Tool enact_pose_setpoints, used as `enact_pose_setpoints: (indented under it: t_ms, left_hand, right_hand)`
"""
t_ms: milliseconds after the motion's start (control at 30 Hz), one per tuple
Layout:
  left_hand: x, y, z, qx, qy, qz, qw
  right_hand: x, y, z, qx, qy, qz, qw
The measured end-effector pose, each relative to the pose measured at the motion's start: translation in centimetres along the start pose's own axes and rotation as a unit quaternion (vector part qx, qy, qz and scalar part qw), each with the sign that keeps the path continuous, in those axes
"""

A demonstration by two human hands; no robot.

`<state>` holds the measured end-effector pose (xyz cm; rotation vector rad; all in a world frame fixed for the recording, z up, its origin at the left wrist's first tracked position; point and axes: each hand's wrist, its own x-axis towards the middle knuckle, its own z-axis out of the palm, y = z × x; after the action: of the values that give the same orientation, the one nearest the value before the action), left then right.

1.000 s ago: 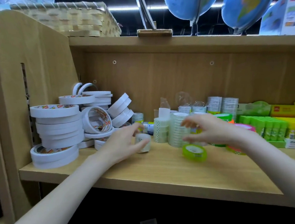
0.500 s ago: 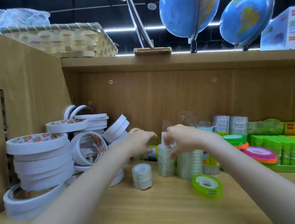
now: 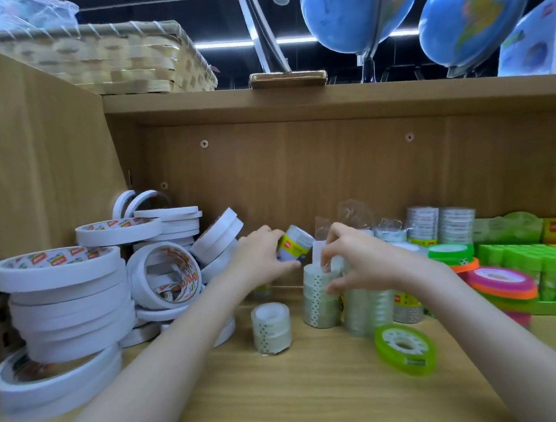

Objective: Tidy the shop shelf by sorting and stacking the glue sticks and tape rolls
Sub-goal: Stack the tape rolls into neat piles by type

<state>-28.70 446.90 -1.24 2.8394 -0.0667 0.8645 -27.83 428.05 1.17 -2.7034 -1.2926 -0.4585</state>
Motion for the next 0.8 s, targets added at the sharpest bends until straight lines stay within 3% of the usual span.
enact_pose_setpoints:
  t_ms: [100, 333, 467, 600, 700, 800]
  left_hand:
    - [-1.4, -0.3, -0.4, -0.054, -0.004, -0.041, 0.998]
    - [-3.3, 0.7, 0.7, -0.015, -0.031, -0.091, 0.995]
    - [-3.5, 0.5, 0.2, -0.04, -0.037, -0.111, 0.992]
    - [-3.5, 0.6, 0.1, -0.021, -0.02, -0.133, 0.991]
    - [-3.0, 0.6, 0.1, -0.037, -0.014, -0.147, 0.988]
    - [-3.0, 0.4, 0.0, -0.086, -0.002, -0.146, 0.985]
  right_hand:
    - [-0.1, -0.2, 0.3, -0.015, 0.016, 0.014, 1.0]
    - [-0.6, -0.8, 0.8, -0.126, 0.076, 0.035, 0.989]
    - [0.9, -2.0, 0.2, -0.185, 0.033, 0.074, 0.979]
    - [4.2, -2.9, 0.3, -0.25, -0.004, 0.059, 0.966]
    - [5.5, -2.4, 0.7, -0.241, -0.002, 0.074, 0.968]
    - [4.7, -1.9, -0.4, -0.153, 0.025, 0.077, 0.985]
